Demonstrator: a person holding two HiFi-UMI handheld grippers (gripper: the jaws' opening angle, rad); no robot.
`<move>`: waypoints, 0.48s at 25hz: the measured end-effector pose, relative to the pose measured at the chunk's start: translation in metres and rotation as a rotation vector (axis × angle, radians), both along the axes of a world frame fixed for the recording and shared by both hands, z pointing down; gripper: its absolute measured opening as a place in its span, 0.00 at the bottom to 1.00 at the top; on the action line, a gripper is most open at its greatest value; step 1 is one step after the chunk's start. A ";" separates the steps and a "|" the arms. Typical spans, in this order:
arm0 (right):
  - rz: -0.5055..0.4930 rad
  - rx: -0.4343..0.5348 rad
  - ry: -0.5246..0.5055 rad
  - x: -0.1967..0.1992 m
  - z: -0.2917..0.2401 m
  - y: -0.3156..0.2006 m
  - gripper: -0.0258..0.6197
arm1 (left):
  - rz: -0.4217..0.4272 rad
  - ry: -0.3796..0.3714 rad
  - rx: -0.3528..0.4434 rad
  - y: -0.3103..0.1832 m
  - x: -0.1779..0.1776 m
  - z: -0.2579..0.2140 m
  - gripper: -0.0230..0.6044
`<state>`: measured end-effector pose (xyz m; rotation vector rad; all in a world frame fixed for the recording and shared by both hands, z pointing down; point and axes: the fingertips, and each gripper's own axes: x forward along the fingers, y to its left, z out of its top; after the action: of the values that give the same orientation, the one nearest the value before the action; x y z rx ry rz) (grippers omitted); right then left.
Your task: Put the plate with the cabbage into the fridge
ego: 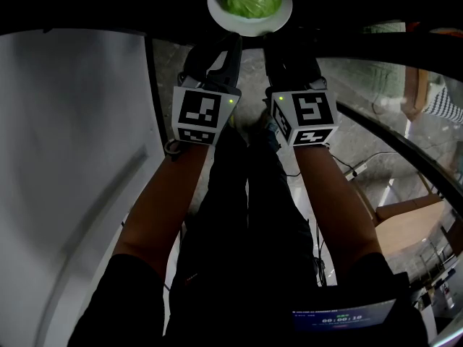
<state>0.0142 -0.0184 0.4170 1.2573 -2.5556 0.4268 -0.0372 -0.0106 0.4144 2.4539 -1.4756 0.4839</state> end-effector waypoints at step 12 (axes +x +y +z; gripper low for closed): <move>0.006 -0.008 -0.005 -0.003 -0.007 -0.028 0.05 | -0.043 0.004 -0.041 -0.026 -0.003 -0.006 0.04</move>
<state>0.0109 -0.0465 0.4105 1.2628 -2.5524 0.4424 -0.0406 -0.0367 0.4084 2.3856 -1.4989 0.4957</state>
